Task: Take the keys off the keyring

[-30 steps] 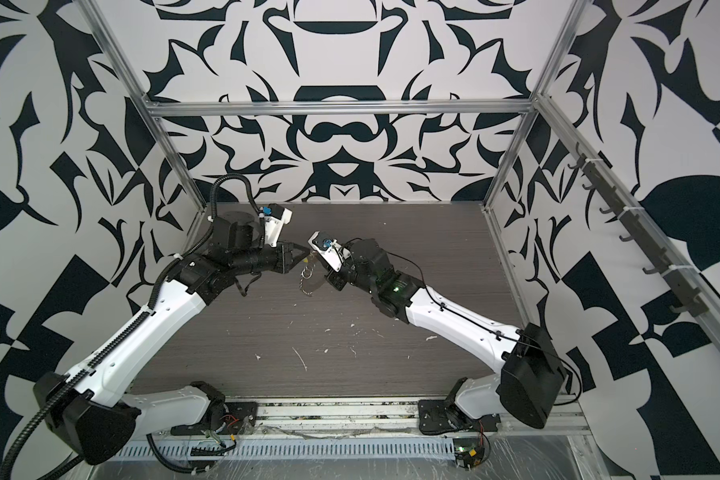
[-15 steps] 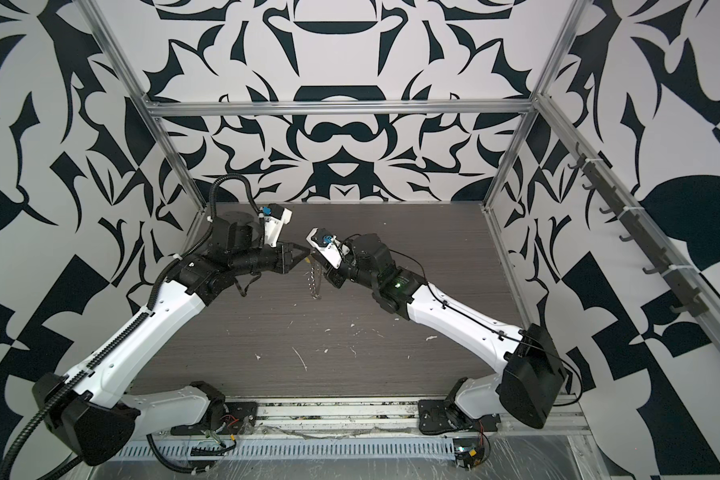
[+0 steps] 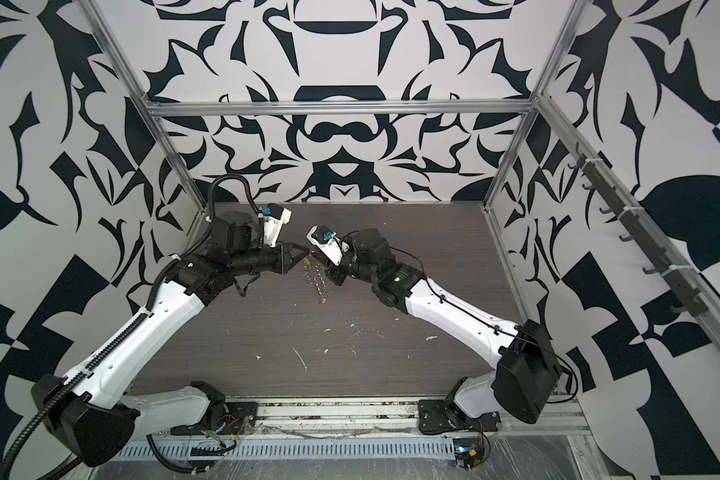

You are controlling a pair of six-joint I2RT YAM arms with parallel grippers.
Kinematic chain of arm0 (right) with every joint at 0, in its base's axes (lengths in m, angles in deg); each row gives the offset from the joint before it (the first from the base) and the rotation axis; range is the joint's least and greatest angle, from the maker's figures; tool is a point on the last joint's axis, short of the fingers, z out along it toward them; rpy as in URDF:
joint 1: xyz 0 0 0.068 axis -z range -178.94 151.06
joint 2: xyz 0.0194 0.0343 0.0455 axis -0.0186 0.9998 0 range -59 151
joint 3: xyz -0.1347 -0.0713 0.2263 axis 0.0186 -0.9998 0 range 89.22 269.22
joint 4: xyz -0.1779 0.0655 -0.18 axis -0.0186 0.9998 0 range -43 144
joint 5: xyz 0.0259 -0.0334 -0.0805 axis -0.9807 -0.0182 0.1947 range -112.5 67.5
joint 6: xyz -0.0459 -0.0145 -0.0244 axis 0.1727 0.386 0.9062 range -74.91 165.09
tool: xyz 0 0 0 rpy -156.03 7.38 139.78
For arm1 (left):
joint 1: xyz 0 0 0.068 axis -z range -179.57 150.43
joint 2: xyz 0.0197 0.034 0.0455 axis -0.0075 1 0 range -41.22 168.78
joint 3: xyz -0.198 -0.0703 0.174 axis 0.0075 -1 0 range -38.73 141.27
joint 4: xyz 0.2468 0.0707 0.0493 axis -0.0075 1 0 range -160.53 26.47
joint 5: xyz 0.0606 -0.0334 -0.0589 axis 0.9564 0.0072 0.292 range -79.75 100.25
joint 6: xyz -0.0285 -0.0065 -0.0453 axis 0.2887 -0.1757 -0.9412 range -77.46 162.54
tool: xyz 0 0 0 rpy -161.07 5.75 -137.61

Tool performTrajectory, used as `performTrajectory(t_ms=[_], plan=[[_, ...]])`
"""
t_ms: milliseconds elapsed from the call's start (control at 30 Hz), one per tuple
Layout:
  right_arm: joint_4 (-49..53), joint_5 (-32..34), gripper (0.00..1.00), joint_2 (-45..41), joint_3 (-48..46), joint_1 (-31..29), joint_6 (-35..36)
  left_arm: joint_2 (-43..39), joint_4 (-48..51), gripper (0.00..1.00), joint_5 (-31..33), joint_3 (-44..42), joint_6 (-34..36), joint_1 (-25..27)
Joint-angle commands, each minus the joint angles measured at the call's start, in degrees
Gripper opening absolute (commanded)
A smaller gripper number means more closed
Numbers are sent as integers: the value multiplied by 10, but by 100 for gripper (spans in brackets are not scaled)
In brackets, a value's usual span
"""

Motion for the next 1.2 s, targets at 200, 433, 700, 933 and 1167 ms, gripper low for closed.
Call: performTrajectory(t_ms=[200, 433, 700, 933, 1167], plan=[[20, -65, 11, 7, 40, 10, 4, -20, -12, 0, -18, 11, 12, 1], [22, -78, 0, 3, 43, 11, 11, -21, -6, 0, -16, 13, 12, 1], [-77, -115, 0, -55, -33, 34, -16, -19, 12, 0, -6, 7, -6, -31], [-111, -145, 0, -73, -48, 47, -37, -7, -3, 0, -51, 9, -11, -36], [-207, -171, 0, -82, -77, 63, -78, -1, -8, 0, -80, 9, -18, -36]])
